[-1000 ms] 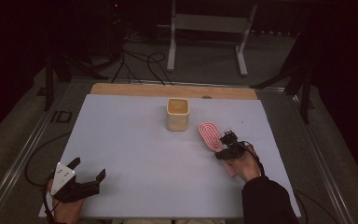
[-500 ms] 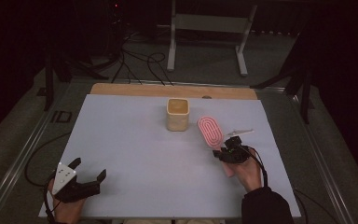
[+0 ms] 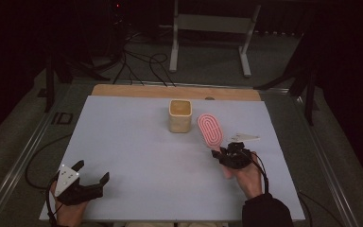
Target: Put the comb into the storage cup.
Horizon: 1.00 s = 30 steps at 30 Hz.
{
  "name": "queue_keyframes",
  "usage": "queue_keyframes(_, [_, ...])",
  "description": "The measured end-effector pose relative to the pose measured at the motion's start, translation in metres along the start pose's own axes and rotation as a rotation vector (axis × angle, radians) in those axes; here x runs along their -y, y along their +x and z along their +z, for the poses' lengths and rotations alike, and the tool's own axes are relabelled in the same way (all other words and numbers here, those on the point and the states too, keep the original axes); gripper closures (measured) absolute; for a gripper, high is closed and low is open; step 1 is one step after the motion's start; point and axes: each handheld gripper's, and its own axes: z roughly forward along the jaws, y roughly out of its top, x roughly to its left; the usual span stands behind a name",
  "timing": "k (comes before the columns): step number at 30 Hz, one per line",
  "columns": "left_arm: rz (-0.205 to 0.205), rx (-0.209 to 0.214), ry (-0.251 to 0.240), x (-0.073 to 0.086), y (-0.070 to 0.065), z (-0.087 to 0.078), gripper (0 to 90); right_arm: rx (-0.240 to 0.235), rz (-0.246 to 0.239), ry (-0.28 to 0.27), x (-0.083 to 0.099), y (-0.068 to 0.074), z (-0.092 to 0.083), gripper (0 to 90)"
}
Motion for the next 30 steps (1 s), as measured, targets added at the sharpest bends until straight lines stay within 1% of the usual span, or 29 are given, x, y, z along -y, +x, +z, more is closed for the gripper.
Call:
queue_keyframes(3, [-0.004, 0.025, 0.004, -0.004, -0.001, 0.000, 0.3, 0.001, -0.021, -0.023, -0.002, 0.007, -0.001, 69.7])
queue_keyframes(6, [-0.037, 0.066, 0.010, -0.010, -0.003, 0.002, 0.3, 0.003, -0.040, -0.046, -0.004, 0.012, -0.002, 69.7])
queue_keyframes(8, [-0.042, 0.085, 0.007, -0.016, -0.004, 0.003, 0.3, 0.012, -0.051, -0.062, -0.004, 0.014, -0.003, 69.7])
queue_keyframes(11, [-0.027, 0.106, 0.013, -0.027, -0.009, 0.008, 0.3, 0.020, -0.075, -0.076, -0.005, 0.018, -0.002, 69.7])
queue_keyframes(16, [-0.017, 0.147, 0.007, -0.045, -0.019, 0.019, 0.3, 0.013, -0.086, -0.102, -0.006, 0.022, -0.003, 69.7])
queue_keyframes(17, [-0.017, 0.147, 0.007, -0.045, -0.019, 0.019, 0.3, 0.013, -0.086, -0.102, -0.006, 0.022, -0.003, 69.7])
queue_keyframes(18, [-0.003, 0.160, 0.003, -0.053, -0.023, 0.022, 0.3, 0.014, -0.093, -0.107, -0.006, 0.023, -0.004, 69.7])
queue_keyframes(22, [0.020, 0.182, -0.007, -0.069, -0.031, 0.029, 0.3, 0.011, -0.114, -0.132, -0.008, 0.027, -0.006, 69.8])
queue_keyframes(27, [0.045, 0.211, -0.012, -0.087, -0.043, 0.041, 0.3, -0.006, -0.133, -0.147, -0.010, 0.032, -0.008, 69.8])
queue_keyframes(30, [0.067, 0.238, -0.005, -0.096, -0.052, 0.051, 0.3, -0.013, -0.138, -0.155, -0.012, 0.034, -0.009, 69.8])
